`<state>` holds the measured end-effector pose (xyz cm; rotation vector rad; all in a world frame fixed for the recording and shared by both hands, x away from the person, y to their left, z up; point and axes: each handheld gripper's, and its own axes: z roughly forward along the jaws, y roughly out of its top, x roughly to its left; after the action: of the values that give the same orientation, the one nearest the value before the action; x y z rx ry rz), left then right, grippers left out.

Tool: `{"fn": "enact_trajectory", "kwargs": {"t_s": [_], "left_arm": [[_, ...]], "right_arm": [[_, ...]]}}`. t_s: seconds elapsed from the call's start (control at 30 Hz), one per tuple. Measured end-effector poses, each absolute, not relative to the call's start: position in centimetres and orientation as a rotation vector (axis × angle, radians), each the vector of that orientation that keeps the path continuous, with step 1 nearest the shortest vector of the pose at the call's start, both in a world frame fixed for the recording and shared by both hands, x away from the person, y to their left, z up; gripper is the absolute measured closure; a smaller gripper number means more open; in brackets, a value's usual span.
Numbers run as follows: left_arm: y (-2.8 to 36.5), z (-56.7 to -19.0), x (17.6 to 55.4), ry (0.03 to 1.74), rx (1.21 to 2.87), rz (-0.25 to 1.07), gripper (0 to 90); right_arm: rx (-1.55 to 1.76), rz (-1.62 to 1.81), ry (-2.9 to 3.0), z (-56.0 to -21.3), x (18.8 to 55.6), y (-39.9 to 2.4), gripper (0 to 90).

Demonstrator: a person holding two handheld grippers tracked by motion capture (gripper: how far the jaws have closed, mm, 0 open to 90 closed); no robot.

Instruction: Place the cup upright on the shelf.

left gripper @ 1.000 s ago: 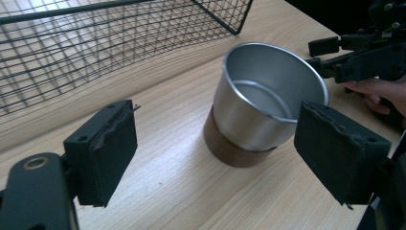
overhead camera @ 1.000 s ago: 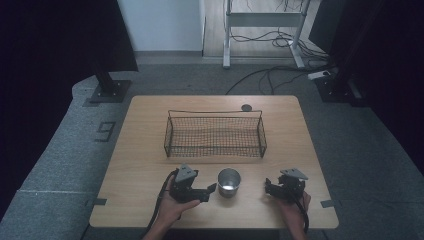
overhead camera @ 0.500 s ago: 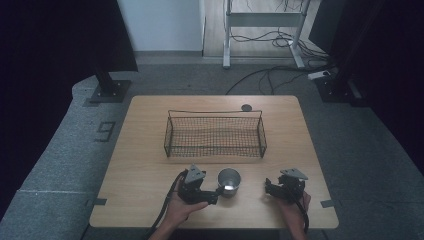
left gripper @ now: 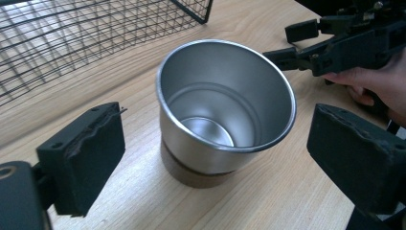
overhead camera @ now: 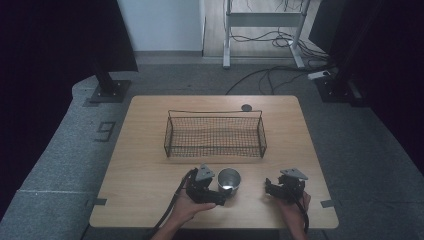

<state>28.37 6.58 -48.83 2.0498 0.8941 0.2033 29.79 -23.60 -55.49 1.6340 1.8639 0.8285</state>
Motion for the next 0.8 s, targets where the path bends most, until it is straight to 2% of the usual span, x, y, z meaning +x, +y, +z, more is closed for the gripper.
{"fn": "enact_trajectory", "kwargs": {"t_s": [0.8], "left_arm": [[3.0,-50.1,29.9,0.902,2.085,0.258,6.3]], "right_arm": [[1.634,0.829,1.864,-55.5,29.8,-23.6,12.9]]}}
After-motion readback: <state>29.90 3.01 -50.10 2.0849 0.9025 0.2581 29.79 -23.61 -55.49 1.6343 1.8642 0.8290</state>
